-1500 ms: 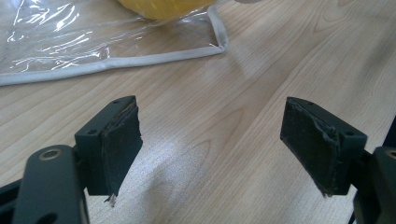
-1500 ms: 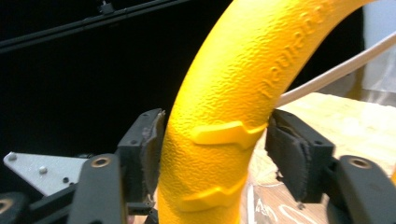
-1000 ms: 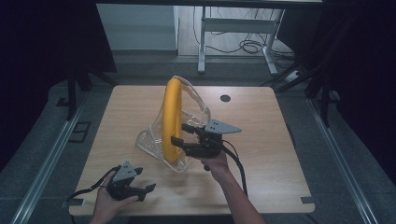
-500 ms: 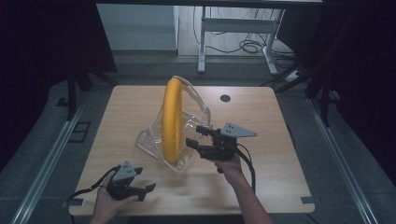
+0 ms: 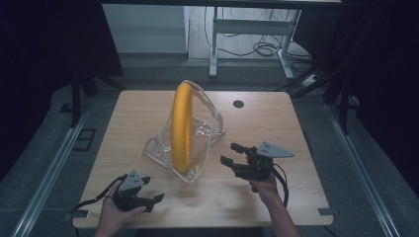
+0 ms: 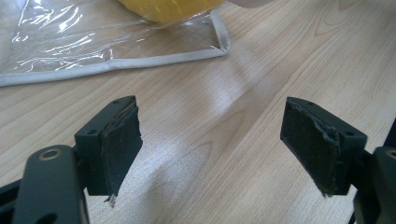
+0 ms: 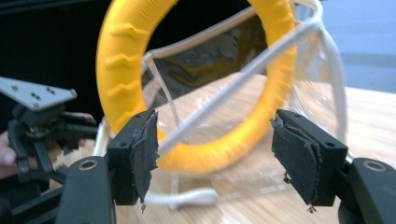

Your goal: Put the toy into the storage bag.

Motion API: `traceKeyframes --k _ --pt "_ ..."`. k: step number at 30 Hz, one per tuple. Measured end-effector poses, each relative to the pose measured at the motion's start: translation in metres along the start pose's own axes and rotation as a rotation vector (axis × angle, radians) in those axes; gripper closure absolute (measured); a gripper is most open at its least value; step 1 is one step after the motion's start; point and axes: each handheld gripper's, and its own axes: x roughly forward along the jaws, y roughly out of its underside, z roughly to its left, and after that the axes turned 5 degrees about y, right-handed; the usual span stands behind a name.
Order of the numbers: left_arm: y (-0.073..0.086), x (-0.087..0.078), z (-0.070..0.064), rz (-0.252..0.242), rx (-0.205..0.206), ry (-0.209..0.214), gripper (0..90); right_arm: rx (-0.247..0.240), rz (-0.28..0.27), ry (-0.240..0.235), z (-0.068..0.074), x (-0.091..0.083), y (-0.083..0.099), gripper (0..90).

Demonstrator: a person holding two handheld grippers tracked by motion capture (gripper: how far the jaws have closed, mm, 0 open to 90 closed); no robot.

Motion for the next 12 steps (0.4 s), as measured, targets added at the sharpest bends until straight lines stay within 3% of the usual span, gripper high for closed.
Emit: traceKeyframes --k 5,12 --pt "-0.0001 0.0000 0.0002 0.000 0.000 0.001 20.0 -0.007 0.030 0.033 -0.0076 -0.0077 0.0095 33.0" --pt "-0.0002 -0.0013 0.0004 -0.003 0.001 -0.001 20.0 -0.010 0.024 0.034 -0.0078 -0.0067 0.0096 33.0"
